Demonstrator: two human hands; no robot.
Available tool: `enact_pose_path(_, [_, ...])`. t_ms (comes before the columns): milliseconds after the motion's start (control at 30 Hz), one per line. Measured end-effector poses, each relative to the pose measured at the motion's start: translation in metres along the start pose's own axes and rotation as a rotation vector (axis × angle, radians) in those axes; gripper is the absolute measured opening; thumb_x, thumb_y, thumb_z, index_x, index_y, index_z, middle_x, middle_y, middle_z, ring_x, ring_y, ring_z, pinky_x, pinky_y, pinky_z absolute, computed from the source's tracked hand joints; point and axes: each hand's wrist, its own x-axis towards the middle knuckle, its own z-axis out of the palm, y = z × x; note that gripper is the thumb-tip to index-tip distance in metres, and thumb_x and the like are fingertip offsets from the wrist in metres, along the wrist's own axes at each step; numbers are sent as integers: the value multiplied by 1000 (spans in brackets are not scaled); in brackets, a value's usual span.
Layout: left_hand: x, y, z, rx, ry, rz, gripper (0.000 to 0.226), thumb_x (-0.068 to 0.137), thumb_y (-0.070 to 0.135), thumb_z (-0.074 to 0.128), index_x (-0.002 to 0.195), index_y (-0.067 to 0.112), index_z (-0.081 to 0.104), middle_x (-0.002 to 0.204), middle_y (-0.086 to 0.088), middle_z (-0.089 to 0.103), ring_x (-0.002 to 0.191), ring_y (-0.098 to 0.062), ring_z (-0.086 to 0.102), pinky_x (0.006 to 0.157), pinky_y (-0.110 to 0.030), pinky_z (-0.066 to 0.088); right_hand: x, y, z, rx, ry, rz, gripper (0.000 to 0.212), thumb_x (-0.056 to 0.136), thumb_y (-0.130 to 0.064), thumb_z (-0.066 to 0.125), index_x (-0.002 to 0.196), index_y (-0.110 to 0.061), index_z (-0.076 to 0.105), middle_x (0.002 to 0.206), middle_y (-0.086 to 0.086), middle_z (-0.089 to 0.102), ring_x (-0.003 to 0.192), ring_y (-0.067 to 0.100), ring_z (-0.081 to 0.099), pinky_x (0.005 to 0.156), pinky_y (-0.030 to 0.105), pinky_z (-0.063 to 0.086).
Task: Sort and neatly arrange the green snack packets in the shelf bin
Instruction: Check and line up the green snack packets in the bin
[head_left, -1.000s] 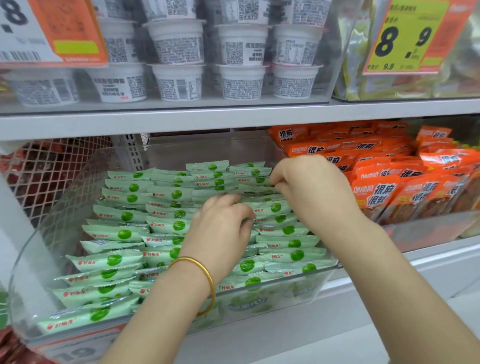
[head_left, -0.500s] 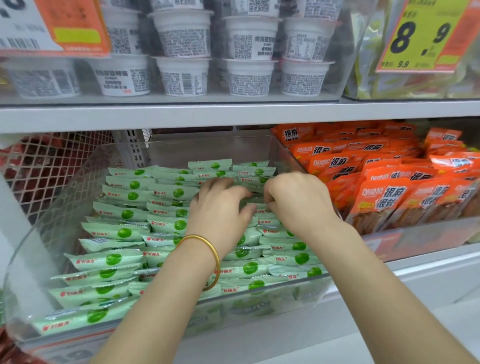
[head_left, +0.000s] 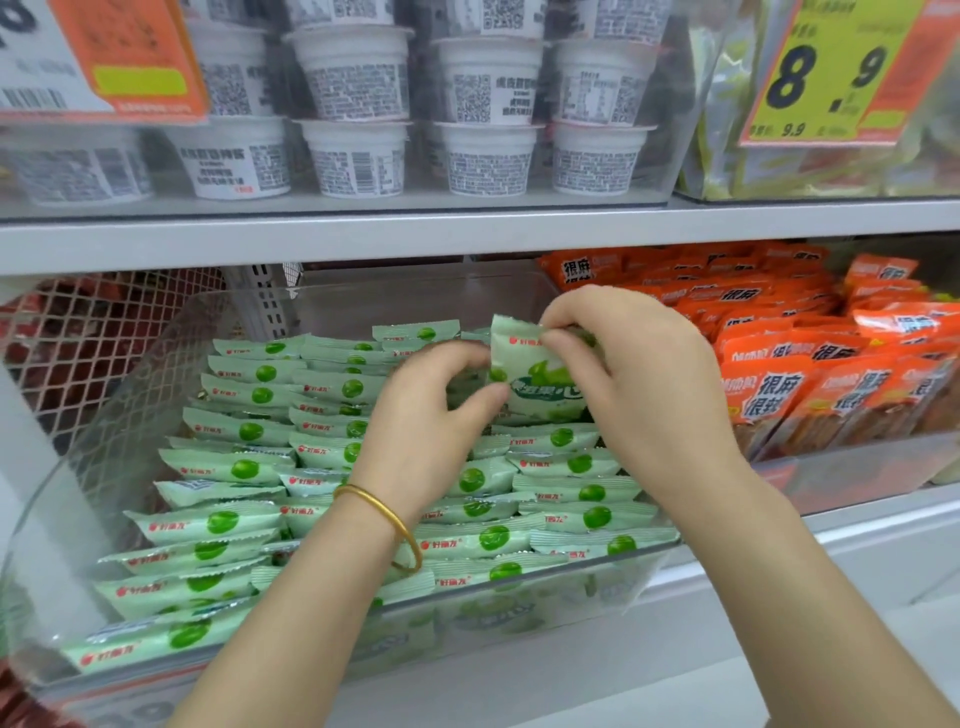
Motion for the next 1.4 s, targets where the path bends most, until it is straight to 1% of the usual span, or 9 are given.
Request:
enact_pose_path(100, [-10, 14, -11, -360, 30, -67, 14, 85, 10, 64, 86, 24, 65, 82, 11, 70, 77, 2, 64, 70, -11, 48, -9, 3, 2, 248, 95, 86, 17, 88, -19, 56, 101, -17, 65, 93, -8, 64, 90, 12, 59, 79, 30, 47])
enact_pose_path(200, [-19, 21, -23, -435, 88, -98, 15, 87, 12, 62, 81, 26, 63, 70, 18, 70, 67, 8, 63, 61, -6, 45, -12, 0, -2, 482, 143, 156, 28, 87, -15, 58, 114, -22, 61, 107, -7, 59, 98, 4, 56, 84, 13, 42])
enact_pose_path(400, [-36, 22, -35, -492, 37, -184, 7, 86, 20, 62, 83, 23, 68, 75, 6, 73, 68, -3, 63, 64, -18, 49, -16, -9, -7, 1014, -65, 343, 19, 87, -19, 59, 97, -30, 71, 98, -6, 70, 86, 14, 66, 69, 31, 56])
enact_pose_path(500, [-41, 25, -38, -501, -23, -161, 14, 85, 25, 61, 96, 20, 68, 82, 6, 74, 70, -2, 63, 63, -14, 47, -17, -12, -11, 1060, -104, 407, 22, 88, -11, 61, 94, -29, 72, 86, -8, 71, 75, 10, 65, 57, 31, 52])
enact_pose_path(600, [-45, 27, -39, -553, -164, -125, 37, 74, 28, 62, 110, 21, 61, 97, 5, 73, 86, -8, 69, 75, -18, 52, -17, -14, -14, 1140, -67, 477, 22, 87, -6, 60, 94, -23, 71, 77, -6, 71, 63, 9, 64, 46, 23, 51])
enact_pose_path(867, [-47, 26, -43, -616, -278, -88, 49, 72, 15, 63, 120, 17, 53, 106, 2, 71, 90, -15, 70, 71, -24, 56, -18, -12, -14, 1208, -66, 543, 19, 91, -10, 55, 95, -19, 71, 71, -6, 71, 57, 5, 63, 43, 18, 47])
enact_pose_path(1033, [-45, 25, -40, -628, -281, -76, 49, 72, 13, 61, 121, 13, 53, 107, -1, 71, 85, -17, 69, 66, -29, 57, -18, -10, -10, 1220, -36, 563, 20, 89, -7, 58, 92, -20, 72, 78, -4, 74, 66, 8, 67, 49, 20, 51])
enact_pose_path(1300, [-43, 28, -37, -627, -225, -117, 37, 83, -2, 58, 117, 12, 56, 101, -2, 72, 81, -12, 69, 59, -22, 55, -20, -9, -2, 1148, 57, 539, 21, 88, -2, 59, 92, -18, 71, 78, -7, 74, 68, 2, 66, 53, 13, 48])
enact_pose_path(1400, [-45, 27, -33, -483, -127, -102, 44, 84, 8, 64, 125, 18, 51, 109, 4, 68, 92, -11, 67, 72, -27, 56, -21, -5, 0, 1076, 89, 544, 22, 88, -5, 61, 94, -23, 72, 93, 1, 74, 82, 11, 69, 68, 26, 55])
